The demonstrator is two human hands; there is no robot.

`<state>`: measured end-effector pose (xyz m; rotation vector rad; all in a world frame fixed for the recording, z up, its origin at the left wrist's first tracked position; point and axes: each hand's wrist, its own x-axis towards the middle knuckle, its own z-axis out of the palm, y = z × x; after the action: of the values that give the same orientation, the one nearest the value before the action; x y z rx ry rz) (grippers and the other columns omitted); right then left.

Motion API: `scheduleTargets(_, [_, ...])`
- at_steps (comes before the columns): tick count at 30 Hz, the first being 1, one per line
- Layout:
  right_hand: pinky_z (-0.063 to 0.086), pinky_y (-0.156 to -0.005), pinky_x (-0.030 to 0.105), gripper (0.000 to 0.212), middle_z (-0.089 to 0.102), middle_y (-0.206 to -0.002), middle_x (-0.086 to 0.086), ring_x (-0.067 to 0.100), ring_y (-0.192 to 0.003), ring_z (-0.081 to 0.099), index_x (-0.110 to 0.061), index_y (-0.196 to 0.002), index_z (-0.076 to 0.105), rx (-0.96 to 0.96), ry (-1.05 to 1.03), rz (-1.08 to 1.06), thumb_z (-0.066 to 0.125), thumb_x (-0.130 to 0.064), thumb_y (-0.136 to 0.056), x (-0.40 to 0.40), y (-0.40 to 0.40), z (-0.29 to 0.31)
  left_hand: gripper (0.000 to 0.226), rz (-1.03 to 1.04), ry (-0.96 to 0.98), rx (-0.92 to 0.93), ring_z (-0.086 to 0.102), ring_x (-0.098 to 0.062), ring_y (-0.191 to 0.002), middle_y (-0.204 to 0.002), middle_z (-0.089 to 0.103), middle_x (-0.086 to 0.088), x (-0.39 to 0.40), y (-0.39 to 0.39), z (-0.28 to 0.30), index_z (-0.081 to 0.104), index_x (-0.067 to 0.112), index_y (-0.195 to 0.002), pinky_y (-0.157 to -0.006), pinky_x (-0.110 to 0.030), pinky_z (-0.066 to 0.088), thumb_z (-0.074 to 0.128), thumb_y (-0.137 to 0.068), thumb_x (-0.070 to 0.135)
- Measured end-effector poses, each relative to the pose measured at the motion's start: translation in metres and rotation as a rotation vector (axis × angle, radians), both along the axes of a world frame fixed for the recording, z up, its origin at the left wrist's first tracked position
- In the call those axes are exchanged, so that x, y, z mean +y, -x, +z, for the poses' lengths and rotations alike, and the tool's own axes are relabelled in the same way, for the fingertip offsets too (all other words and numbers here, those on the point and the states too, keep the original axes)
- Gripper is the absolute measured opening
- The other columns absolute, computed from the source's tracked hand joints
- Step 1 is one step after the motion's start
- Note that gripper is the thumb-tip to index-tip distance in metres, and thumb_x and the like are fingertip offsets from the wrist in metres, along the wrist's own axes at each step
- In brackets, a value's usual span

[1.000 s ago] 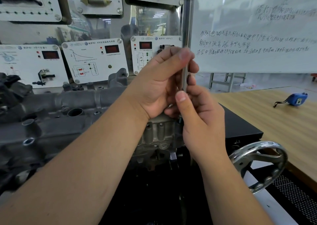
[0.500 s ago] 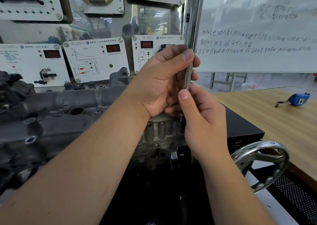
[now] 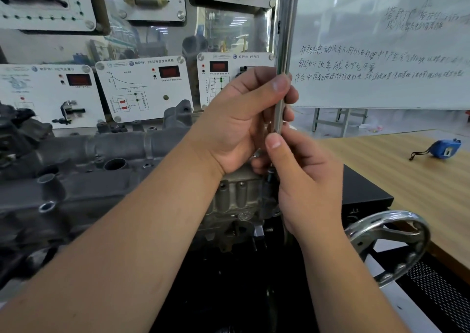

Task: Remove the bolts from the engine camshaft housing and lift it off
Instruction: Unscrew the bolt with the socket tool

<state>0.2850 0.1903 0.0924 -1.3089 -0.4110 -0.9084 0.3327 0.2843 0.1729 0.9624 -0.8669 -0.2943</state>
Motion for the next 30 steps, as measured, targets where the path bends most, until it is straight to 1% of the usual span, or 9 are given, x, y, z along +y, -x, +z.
scheduleTargets(2, [0.056,-0.07,0.027,0.019,0.073,-0.077,0.0,0.014,-0.069,0.07,-0.03,-0.107,0.076,-0.005,0.03,0.003,0.061,-0.033,-0.095,-0.0009,0.0,0.0003,0.009,-0.004,-0.026,-0.001,0.059,-0.012,-0.063,-0.072,0.065,0.004,0.0012,-0.0002,0.0006,0.061,0.017,-0.087,-0.063,-0.025,0.036,0.056,-0.091,0.023])
scheduleTargets(5, [0.056,-0.069,0.027,0.02,0.074,-0.082,0.005,0.018,-0.068,0.069,-0.03,-0.102,0.075,-0.017,0.021,0.069,0.056,-0.03,-0.097,-0.0012,0.0015,0.0018,0.028,-0.126,-0.046,0.024,0.062,-0.01,-0.064,-0.074,0.066,0.005,0.0038,0.0013,0.0017,0.064,0.018,-0.096,-0.044,-0.019,0.031,0.045,-0.098,0.037])
scheduleTargets(7, [0.056,-0.068,0.028,0.019,0.073,-0.083,0.007,0.02,-0.067,0.069,-0.034,-0.101,0.074,-0.008,0.006,0.08,0.056,-0.031,-0.095,-0.0003,0.0023,0.0028,0.028,-0.16,-0.036,0.031,0.064,-0.008,-0.063,-0.076,0.067,0.004,0.004,0.0022,0.0014,0.064,0.016,-0.102,-0.037,-0.017,0.034,0.042,-0.1,0.033])
scheduleTargets(14, [0.056,-0.07,0.025,0.025,0.074,-0.081,-0.004,0.011,-0.067,0.07,-0.023,-0.111,0.071,0.017,0.003,-0.006,0.065,-0.035,-0.09,0.0022,0.0031,0.0021,0.004,-0.01,0.0,-0.007,0.06,-0.012,-0.061,-0.071,0.067,0.002,0.0013,0.0024,0.0007,0.055,0.013,-0.088,-0.056,-0.025,0.047,0.056,-0.09,0.017])
scheduleTargets(18, [0.056,-0.067,0.024,0.013,0.073,-0.081,0.001,0.016,-0.066,0.069,-0.033,-0.099,0.07,-0.007,0.019,0.044,0.059,-0.029,-0.095,0.002,0.0039,0.0038,0.012,-0.022,-0.045,0.005,0.058,-0.012,-0.063,-0.071,0.065,0.004,0.0026,0.0016,0.0002,0.057,0.017,-0.088,-0.041,-0.02,0.031,0.054,-0.093,0.028])
scheduleTargets(21, [0.055,-0.067,0.024,0.014,0.073,-0.082,0.003,0.017,-0.066,0.068,-0.029,-0.098,0.069,0.007,0.025,0.076,0.055,-0.028,-0.096,0.0008,0.0047,0.0053,0.029,-0.147,-0.038,0.037,0.063,-0.008,-0.064,-0.076,0.067,0.006,0.0039,0.0028,0.0026,0.062,0.018,-0.1,-0.036,-0.017,0.033,0.04,-0.1,0.038])
scheduleTargets(24, [0.055,-0.066,0.027,0.015,0.073,-0.081,0.004,0.018,-0.064,0.069,-0.031,-0.094,0.07,0.032,0.018,0.068,0.055,-0.033,-0.095,0.0014,0.0055,0.0061,0.026,-0.139,-0.026,0.014,0.063,-0.007,-0.063,-0.077,0.067,0.006,0.0029,0.0035,0.0014,0.064,0.017,-0.103,-0.037,-0.018,0.029,0.042,-0.101,0.03])
scheduleTargets(27, [0.056,-0.065,0.025,0.011,0.073,-0.082,-0.001,0.015,-0.064,0.069,-0.031,-0.098,0.07,0.018,-0.008,0.044,0.064,-0.036,-0.09,0.0044,0.0053,0.0071,0.024,-0.084,-0.007,0.028,0.062,-0.011,-0.062,-0.075,0.067,0.002,0.0007,0.0032,0.0013,0.072,0.017,-0.089,-0.048,-0.022,0.044,0.051,-0.095,0.024])
scheduleTargets(30, [0.056,-0.064,0.023,0.008,0.072,-0.082,-0.004,0.013,-0.063,0.069,-0.035,-0.094,0.069,0.003,-0.052,0.033,0.069,-0.033,-0.086,0.0055,0.003,0.0067,0.011,-0.045,0.017,0.022,0.061,-0.012,-0.062,-0.072,0.066,0.002,0.0002,0.0015,0.0011,0.064,0.014,-0.089,-0.058,-0.026,0.048,0.055,-0.092,0.019])
